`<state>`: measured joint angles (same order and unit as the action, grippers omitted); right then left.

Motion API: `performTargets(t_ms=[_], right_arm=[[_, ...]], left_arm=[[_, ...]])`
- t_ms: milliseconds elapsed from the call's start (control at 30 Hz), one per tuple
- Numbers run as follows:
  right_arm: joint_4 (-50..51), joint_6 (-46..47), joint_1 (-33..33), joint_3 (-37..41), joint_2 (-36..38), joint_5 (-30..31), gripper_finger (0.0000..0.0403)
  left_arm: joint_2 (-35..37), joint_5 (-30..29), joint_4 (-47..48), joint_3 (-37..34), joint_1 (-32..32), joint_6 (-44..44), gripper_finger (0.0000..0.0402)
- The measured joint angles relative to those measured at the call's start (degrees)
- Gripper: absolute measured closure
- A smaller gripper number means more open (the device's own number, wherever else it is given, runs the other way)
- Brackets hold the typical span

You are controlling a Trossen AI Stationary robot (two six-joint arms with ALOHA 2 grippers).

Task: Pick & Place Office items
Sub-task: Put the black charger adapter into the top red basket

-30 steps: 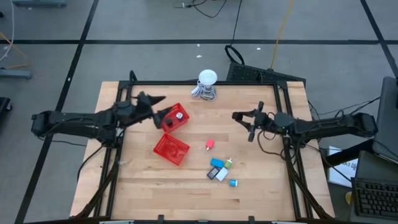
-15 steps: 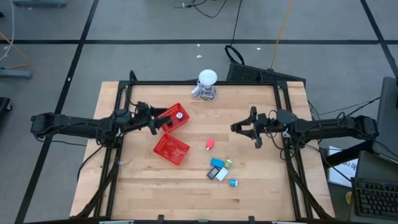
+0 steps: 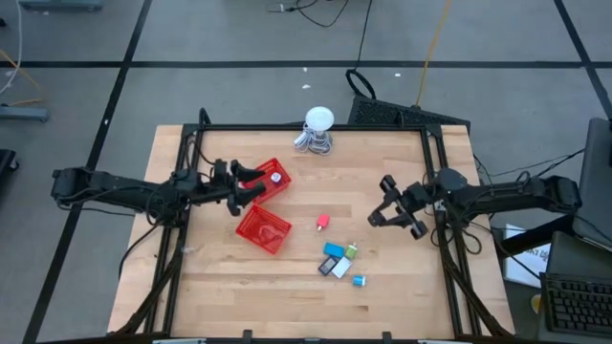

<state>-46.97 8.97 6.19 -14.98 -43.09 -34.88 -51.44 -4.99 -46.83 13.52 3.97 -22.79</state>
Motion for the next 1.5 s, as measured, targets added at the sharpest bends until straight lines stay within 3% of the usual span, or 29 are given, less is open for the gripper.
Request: performTargets(t_ms=[267, 1500], right_arm=[[-2.13, -3.93, -4.05, 0.00, 0.00, 0.16, 0.0265], [-2.09, -4.08, -4.06, 0.00, -0.07, 0.53, 0.0265]], left_arm=[[-0.86, 0.00, 0.00, 0.00, 0.00, -0.15, 0.0103], [-0.86, -0.09, 0.40, 0.04, 0.00, -0.19, 0.0126]])
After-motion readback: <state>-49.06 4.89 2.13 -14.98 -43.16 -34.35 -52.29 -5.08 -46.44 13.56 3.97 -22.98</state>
